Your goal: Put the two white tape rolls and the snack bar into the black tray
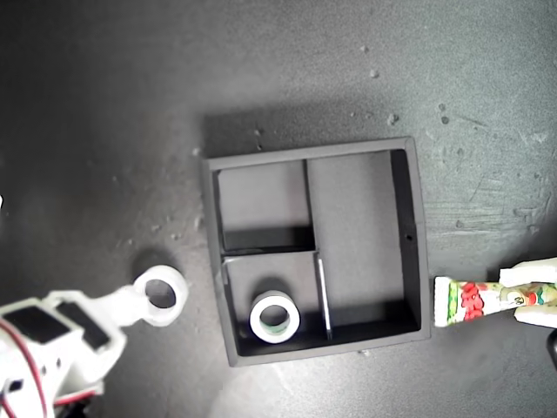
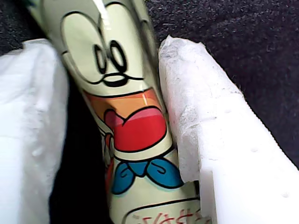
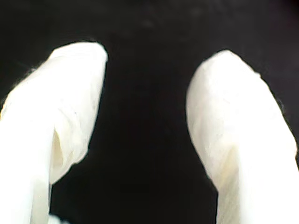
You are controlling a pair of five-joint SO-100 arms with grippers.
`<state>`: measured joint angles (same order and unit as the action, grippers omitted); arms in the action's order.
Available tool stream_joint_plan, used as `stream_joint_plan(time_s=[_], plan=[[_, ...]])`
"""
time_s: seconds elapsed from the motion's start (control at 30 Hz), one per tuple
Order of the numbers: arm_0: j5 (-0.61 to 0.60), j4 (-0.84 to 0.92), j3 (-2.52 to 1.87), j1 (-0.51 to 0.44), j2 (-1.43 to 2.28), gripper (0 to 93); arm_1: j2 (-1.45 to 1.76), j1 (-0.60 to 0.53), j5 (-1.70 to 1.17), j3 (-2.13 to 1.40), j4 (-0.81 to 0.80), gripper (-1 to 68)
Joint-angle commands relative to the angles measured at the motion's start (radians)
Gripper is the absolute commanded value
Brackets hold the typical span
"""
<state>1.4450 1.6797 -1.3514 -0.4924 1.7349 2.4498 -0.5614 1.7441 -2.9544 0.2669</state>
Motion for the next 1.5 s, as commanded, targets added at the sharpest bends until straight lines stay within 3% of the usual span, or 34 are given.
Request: stream_joint_plan(time_s=[0.0,0.17,0.3,0.6,0.87,1.1,1.47], plan=[[0.069,-0.207,-0.264,-0.080,0.097,14.7,0.002,0.049,-0.086,0.017,-0.018,0.0],[0.127,-0.584,-0.598,-0.138,0.137,14.7,0.014,0.091,-0.087,0.072,0.031,-0.3],[0.161,-0.729,-0.706,-0.156,0.109,14.7,0.008,0.133,-0.025,0.158,0.060,-0.4],[0.100,-0.718,-0.669,-0.133,0.100,14.4,0.002,0.184,0.130,0.233,0.071,-0.5],[0.051,-0.522,-0.549,-0.117,0.155,13.2,0.002,0.187,0.164,0.215,0.071,-0.5],[-0.058,-0.586,-0.482,-0.063,0.051,13.4,0.002,0.189,0.164,0.170,0.014,-0.5],[-0.046,-0.643,-0.436,-0.026,-0.144,14.6,0.014,0.181,0.137,0.199,0.012,-0.5]])
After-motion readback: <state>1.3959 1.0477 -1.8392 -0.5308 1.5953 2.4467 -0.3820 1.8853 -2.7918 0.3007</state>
